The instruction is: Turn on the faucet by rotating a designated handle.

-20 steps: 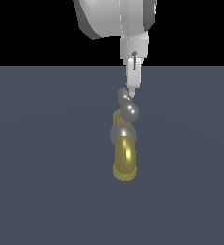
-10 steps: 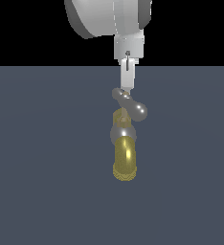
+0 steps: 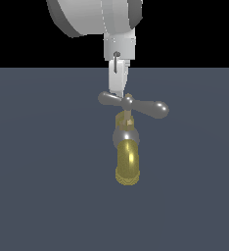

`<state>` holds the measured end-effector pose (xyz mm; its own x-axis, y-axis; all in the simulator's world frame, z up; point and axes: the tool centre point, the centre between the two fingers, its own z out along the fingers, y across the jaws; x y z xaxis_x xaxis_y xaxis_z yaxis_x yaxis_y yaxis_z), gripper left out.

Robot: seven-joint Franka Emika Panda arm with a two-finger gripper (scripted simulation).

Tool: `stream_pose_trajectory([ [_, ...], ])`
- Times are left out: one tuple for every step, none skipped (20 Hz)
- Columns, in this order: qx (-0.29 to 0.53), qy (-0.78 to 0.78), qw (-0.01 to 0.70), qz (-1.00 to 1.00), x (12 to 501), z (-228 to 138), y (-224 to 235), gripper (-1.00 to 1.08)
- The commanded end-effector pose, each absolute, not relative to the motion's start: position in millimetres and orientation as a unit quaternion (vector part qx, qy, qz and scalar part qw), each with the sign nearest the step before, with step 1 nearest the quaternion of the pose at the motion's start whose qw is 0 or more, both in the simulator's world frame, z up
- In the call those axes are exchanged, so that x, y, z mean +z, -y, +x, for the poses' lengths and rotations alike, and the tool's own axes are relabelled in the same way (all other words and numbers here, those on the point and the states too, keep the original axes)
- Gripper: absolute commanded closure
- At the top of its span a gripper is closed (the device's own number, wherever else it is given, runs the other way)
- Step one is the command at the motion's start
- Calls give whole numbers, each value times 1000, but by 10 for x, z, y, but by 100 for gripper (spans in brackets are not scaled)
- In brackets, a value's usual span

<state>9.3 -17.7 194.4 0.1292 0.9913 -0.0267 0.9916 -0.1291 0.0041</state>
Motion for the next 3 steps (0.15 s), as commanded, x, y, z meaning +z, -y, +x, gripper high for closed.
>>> stream_pose_trajectory([
  [-1,-693,1,721,1967,25,-498,108],
  [0,-694,0,720,1969,4,-553,108],
  [0,-694,0,720,1969,4,-553,108],
])
